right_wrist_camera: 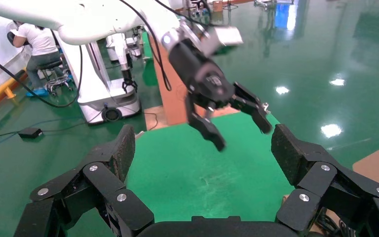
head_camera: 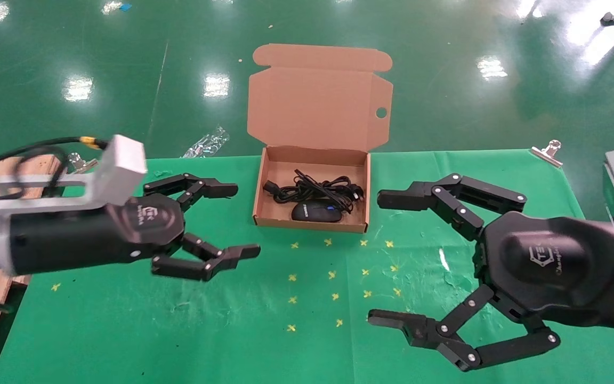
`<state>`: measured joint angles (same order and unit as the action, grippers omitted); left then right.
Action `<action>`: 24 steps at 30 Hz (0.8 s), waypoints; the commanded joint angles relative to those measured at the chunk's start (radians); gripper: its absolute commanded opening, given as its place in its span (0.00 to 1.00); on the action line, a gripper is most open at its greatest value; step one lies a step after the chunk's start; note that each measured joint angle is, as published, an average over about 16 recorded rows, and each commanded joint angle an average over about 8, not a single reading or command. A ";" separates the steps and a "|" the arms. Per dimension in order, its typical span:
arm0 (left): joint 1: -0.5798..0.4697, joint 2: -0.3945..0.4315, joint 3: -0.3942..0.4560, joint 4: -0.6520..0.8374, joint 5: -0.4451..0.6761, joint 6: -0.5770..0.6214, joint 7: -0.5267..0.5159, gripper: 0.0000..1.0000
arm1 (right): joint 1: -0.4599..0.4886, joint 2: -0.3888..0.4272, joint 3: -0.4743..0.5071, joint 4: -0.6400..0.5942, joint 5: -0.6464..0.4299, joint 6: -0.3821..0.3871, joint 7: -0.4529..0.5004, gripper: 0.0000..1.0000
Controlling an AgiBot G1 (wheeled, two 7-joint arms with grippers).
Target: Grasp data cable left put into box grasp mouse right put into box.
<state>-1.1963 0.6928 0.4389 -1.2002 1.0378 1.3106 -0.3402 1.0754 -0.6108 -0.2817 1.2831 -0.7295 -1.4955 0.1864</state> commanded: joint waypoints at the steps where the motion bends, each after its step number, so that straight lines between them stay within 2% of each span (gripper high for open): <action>1: 0.020 -0.014 -0.027 -0.014 -0.052 0.031 0.026 1.00 | 0.000 0.000 0.000 0.000 0.000 0.000 0.000 1.00; 13: 0.129 -0.086 -0.169 -0.089 -0.326 0.196 0.158 1.00 | 0.000 0.001 -0.001 0.001 0.001 0.000 -0.001 1.00; 17: 0.142 -0.095 -0.186 -0.098 -0.360 0.215 0.169 1.00 | -0.001 0.001 0.000 0.001 0.002 0.000 -0.001 1.00; 24: 0.136 -0.091 -0.177 -0.093 -0.342 0.205 0.161 1.00 | -0.001 0.001 -0.001 0.000 0.002 0.001 -0.001 1.00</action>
<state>-1.0604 0.6017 0.2613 -1.2938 0.6942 1.5162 -0.1782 1.0749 -0.6098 -0.2823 1.2836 -0.7277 -1.4950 0.1858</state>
